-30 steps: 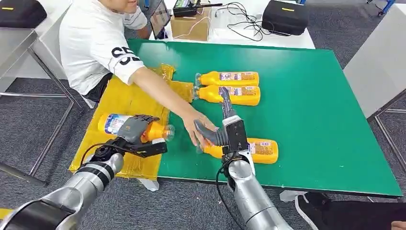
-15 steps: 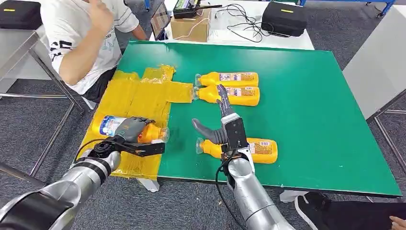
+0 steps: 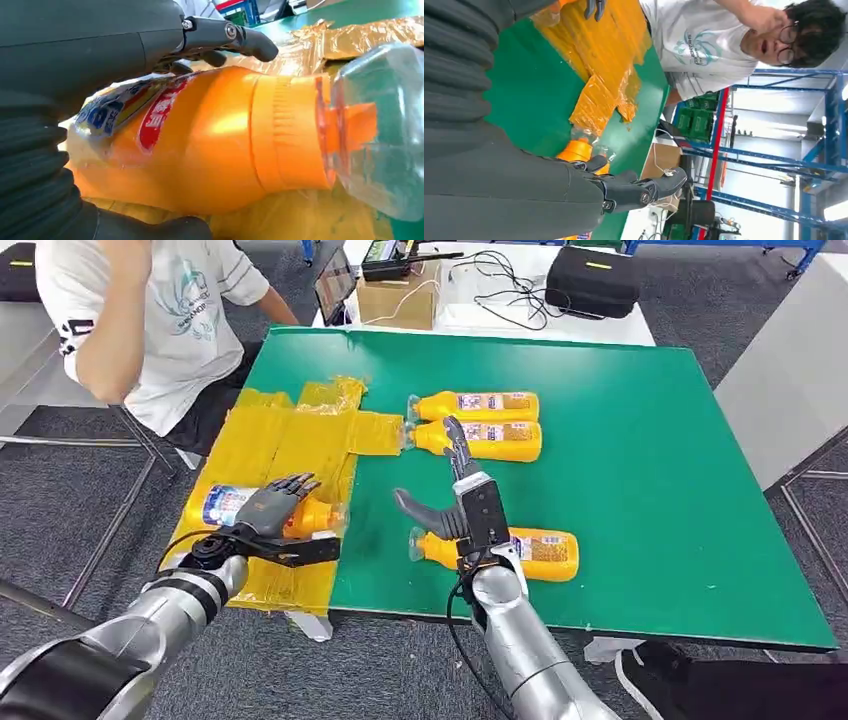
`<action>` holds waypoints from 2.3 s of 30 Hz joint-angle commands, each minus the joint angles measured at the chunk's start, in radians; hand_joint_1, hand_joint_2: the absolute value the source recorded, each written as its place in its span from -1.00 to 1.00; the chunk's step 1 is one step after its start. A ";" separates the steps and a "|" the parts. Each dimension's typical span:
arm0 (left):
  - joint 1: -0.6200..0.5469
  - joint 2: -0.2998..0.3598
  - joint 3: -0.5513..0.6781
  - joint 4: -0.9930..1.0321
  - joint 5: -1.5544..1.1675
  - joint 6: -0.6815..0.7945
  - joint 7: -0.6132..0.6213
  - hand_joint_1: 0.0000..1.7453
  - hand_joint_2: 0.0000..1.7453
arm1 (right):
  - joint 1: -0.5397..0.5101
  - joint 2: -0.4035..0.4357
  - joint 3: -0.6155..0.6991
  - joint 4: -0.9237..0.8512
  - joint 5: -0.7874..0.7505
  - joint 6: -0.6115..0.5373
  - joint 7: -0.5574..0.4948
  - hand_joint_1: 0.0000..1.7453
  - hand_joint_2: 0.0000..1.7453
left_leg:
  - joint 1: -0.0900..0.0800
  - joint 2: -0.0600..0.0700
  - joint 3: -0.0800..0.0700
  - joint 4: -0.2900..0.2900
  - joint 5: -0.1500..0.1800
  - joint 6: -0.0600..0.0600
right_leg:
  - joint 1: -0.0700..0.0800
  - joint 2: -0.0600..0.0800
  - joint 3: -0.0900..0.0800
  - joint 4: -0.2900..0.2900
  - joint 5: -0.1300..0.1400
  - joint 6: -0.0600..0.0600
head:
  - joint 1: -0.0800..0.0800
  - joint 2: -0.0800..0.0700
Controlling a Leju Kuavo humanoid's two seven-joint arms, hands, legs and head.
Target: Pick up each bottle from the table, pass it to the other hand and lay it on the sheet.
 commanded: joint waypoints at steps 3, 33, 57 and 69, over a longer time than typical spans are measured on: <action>0.033 0.014 0.024 0.060 0.002 -0.008 -0.011 -1.00 1.00 | -0.056 -0.009 0.015 0.093 -0.004 0.001 -0.001 -1.00 1.00 | 0.001 0.004 0.004 -0.001 -0.003 -0.001 | 0.001 0.004 0.003 -0.001 -0.001 -0.002 | 0.000 0.000; 0.314 -0.263 0.462 -0.501 1.104 -0.282 -0.396 -1.00 1.00 | 0.020 -0.155 0.047 0.154 0.415 -0.269 0.214 -1.00 1.00 | 0.000 -0.004 -0.005 0.001 -0.002 0.000 | 0.001 -0.004 -0.003 -0.004 -0.002 -0.001 | 0.000 0.000; 0.296 -0.298 0.494 -0.514 1.115 -0.332 -0.396 -1.00 1.00 | -0.026 -0.200 0.014 0.285 0.634 -0.206 0.360 -1.00 1.00 | 0.000 -0.001 -0.006 0.001 -0.003 -0.001 | 0.001 -0.001 -0.005 -0.002 -0.002 -0.001 | 0.000 0.000; 0.288 -0.302 0.487 -0.510 1.109 -0.345 -0.396 -1.00 1.00 | -0.053 -0.214 0.030 0.350 0.676 -0.159 0.398 -1.00 1.00 | 0.000 -0.001 -0.007 0.001 -0.002 0.000 | 0.000 -0.001 -0.005 -0.003 -0.002 -0.001 | 0.000 0.000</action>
